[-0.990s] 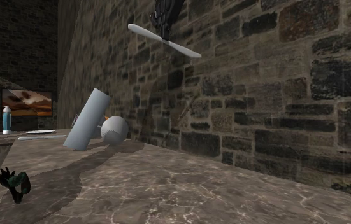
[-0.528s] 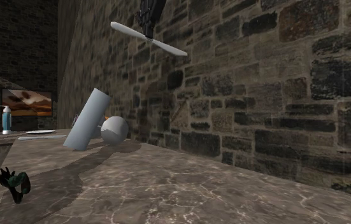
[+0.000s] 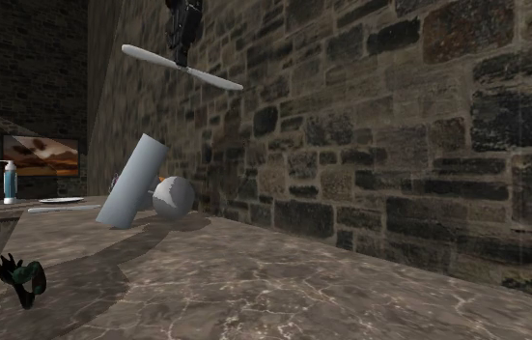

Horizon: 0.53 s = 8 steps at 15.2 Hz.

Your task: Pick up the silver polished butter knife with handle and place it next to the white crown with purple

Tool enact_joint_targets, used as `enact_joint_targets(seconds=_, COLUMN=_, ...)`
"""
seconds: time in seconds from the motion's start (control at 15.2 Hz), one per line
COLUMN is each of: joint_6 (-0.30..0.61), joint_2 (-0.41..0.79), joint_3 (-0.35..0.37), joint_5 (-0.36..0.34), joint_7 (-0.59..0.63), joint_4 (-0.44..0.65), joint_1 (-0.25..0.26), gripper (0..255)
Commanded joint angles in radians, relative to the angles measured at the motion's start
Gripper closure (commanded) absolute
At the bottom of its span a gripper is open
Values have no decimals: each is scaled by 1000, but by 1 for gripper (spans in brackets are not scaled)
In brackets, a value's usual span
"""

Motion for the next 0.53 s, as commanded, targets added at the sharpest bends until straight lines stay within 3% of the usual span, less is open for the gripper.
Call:
enact_joint_targets(seconds=0.0, joint_6=5, joint_2=-15, joint_3=29, joint_5=14, joint_7=50, joint_4=-16, joint_1=19, gripper=255)
enact_joint_targets(seconds=0.46, joint_6=9, joint_2=12, joint_3=150, joint_5=36, joint_7=236, joint_4=24, joint_1=80, gripper=255)
